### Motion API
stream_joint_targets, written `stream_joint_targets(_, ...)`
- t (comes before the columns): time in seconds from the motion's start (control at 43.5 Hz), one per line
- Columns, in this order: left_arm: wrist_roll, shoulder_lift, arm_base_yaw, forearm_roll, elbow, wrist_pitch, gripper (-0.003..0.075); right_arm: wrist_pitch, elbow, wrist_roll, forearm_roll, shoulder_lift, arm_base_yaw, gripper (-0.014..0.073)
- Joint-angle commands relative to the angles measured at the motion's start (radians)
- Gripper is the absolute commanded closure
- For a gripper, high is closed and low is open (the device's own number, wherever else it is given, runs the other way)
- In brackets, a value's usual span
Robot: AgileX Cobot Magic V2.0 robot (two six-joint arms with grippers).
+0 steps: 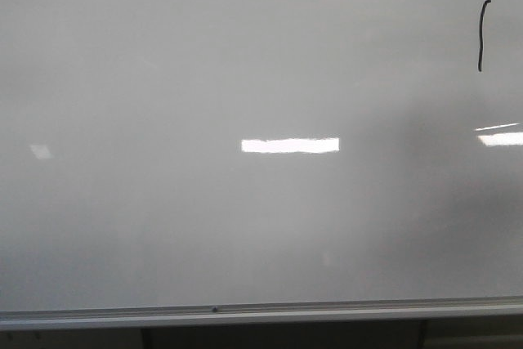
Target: Write number 1 on whiteboard
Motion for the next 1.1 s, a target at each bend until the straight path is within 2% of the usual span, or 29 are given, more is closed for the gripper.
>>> stream_joint_targets(0.0, 0.050, -0.001, -0.044, -0.049, -0.028, -0.057, 0.0174, 0.013, 0.007, -0.083, 0.010, -0.103, 0.057, 0.0609)
stream_joint_targets(0.184, 0.171, 0.030, -0.194, -0.117, -0.037, -0.036, 0.0174, 0.084, 0.083, -0.295, 0.067, -0.230, 0.208, 0.0609)
stream_joint_targets(0.367, 0.207, 0.120, -0.386, -0.124, -0.080, -0.013, 0.0174, 0.210, 0.108, -0.535, 0.230, -0.262, 0.356, 0.0609)
stream_joint_targets(0.459, 0.211, 0.176, -0.487, -0.122, -0.108, -0.024, 0.0174, 0.229, 0.108, -0.601, 0.314, -0.262, 0.407, 0.0609)
stream_joint_targets(0.551, 0.213, 0.234, -0.576, -0.122, -0.142, -0.029, 0.0174, 0.229, 0.108, -0.632, 0.362, -0.262, 0.439, 0.0609)
stream_joint_targets(0.735, 0.218, 0.347, -0.692, -0.121, -0.233, -0.036, 0.0174, 0.231, 0.108, -0.632, 0.367, -0.262, 0.446, 0.0609)
stream_joint_targets(1.079, 0.227, 0.517, -0.766, -0.128, -0.346, -0.038, 0.0174, 0.231, 0.108, -0.632, 0.367, -0.262, 0.446, 0.0609)
